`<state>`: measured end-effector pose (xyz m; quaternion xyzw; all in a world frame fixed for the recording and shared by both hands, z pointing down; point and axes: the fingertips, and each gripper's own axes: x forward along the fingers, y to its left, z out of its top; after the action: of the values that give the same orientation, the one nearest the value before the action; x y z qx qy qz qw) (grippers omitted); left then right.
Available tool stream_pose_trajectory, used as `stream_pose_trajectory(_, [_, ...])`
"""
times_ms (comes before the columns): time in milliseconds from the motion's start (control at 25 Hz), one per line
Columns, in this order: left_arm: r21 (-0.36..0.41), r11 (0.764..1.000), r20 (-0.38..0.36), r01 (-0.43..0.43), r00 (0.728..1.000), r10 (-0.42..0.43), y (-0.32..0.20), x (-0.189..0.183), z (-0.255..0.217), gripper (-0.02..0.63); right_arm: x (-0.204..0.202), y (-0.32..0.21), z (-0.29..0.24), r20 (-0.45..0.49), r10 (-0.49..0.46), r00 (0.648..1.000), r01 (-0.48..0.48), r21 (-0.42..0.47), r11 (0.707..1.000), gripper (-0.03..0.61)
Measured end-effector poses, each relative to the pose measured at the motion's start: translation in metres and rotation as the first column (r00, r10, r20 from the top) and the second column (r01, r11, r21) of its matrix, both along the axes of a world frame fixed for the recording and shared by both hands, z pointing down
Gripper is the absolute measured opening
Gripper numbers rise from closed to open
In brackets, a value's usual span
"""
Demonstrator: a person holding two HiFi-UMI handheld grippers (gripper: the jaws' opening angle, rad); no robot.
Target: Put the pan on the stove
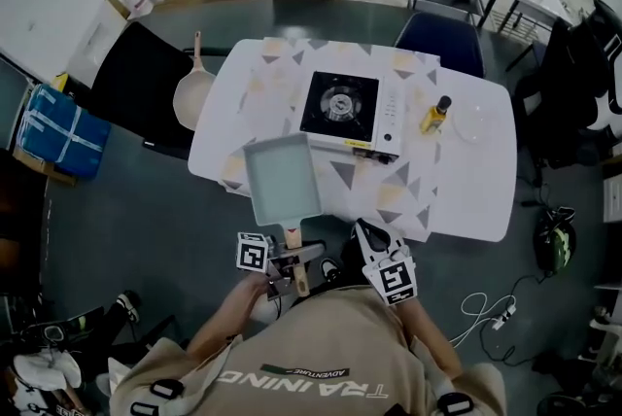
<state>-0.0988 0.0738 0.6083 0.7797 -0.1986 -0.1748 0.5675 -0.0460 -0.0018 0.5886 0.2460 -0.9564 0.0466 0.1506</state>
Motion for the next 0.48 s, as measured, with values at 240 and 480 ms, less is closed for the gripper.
stream_pose_trajectory(240, [-0.007,0.998,0.014,0.060,0.998,-0.060,-0.029,-0.024,-0.003,0.052,-0.033,-0.032,0.008,0.028,-0.060,0.998,0.061,-0.010,0.998,-0.002])
stream_pose_trajectory(480, [-0.004,0.996,0.028,0.088,0.996,-0.088,-0.075,-0.040,-0.010,0.052,-0.052,-0.088,0.002,0.060,-0.095,0.994,0.094,0.014,0.995,-0.002])
